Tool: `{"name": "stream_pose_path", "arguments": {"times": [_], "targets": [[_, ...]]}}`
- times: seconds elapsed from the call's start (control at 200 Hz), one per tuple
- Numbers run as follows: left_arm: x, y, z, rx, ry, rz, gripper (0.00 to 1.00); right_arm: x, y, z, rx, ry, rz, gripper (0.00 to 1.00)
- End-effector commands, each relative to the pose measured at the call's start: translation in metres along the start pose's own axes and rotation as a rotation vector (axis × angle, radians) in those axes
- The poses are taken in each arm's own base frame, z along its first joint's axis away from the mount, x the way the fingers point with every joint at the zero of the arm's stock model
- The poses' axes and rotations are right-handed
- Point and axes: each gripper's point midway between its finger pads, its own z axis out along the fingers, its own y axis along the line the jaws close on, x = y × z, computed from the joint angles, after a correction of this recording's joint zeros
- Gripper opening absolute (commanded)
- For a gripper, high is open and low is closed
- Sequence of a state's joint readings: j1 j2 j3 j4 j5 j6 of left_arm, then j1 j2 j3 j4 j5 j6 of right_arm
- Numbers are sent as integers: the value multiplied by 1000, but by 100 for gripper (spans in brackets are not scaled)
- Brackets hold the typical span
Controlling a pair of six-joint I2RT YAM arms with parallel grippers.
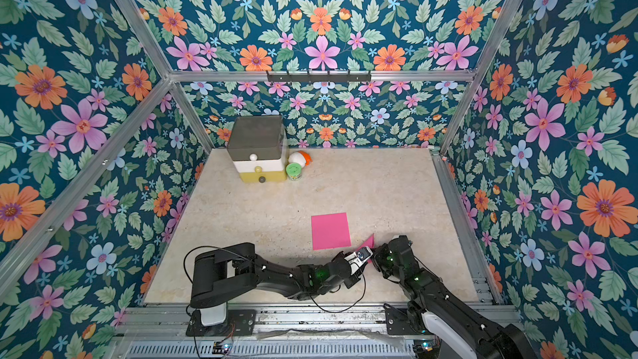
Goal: Fold the square paper diagonally
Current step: Fold the paper at the center of the board.
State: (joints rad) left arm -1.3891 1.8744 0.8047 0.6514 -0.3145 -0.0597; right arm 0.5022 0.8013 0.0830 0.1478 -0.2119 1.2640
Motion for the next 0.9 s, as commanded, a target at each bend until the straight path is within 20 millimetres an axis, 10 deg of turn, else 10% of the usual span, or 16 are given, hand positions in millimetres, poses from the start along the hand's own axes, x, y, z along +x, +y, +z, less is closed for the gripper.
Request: {"name": "stream_pose_path", "arguments": {"times": [0.0, 0.355, 0.895], "targets": [[-12, 6, -6, -20, -42, -50, 40, -1, 1, 0, 0, -8, 3, 7], [-59, 28, -50, -33, -157, -150, 55, -2, 7, -1, -17, -7, 5, 3], [-31, 17, -62, 54, -48, -34, 61, -3, 26, -7, -68, -9, 62, 3]]}}
